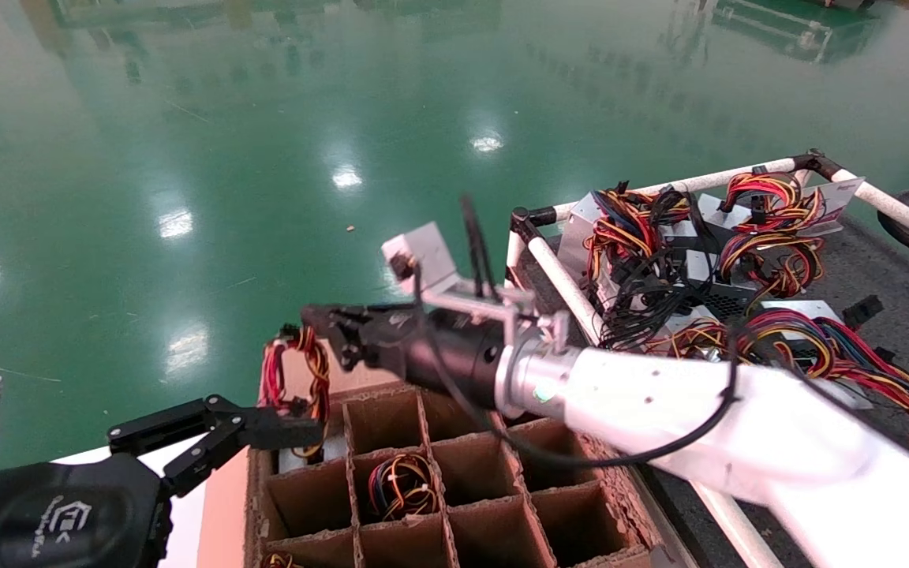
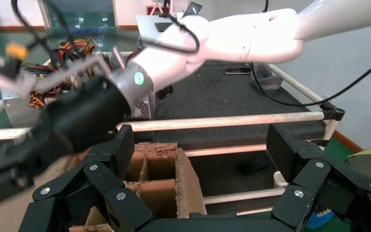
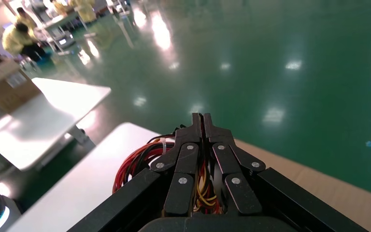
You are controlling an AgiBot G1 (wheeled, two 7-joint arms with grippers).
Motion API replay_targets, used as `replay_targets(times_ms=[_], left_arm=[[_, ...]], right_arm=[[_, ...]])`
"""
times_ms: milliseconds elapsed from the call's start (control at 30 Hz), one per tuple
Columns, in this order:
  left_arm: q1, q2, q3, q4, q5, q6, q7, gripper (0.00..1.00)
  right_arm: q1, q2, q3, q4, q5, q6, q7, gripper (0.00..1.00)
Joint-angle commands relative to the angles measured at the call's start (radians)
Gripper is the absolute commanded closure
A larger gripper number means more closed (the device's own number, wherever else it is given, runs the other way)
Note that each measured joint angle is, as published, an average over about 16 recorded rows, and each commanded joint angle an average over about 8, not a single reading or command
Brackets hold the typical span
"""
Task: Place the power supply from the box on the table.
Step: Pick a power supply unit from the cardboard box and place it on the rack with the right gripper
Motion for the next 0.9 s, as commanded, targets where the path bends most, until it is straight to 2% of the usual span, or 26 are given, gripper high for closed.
replay_targets(times_ms=[33,233,533,733,900], left_arm=[[0.0,0.0,0.0,0.0,0.0,0.0,0.0,0.0],[0.0,0.0,0.0,0.0,0.0,0.0,0.0,0.0],[0.0,0.0,0.001,0.0,-0.001,0.0,0.001,0.0],[0.0,-0.001,0.001,0.0,-0.001,-0.001,0.001,0.0],[0.0,-0.001,0.002,0.0,-0.001,-0.001,0.001,0.0]], right_arm=[[0.01,0.016,0.008,0.014,0.014,-0.011,0.021,1.0],[0.049,0.112,0.049,0.105,0.079,-0.043,0.123,1.0],[0.147,0.309,0.137,0.209,0.214,-0.107,0.326,1.0],[0.244,0.424,0.201,0.159,0.294,-0.153,0.441,1.0],[0.326,0.495,0.252,0.032,0.331,-0.201,0.463,1.0]])
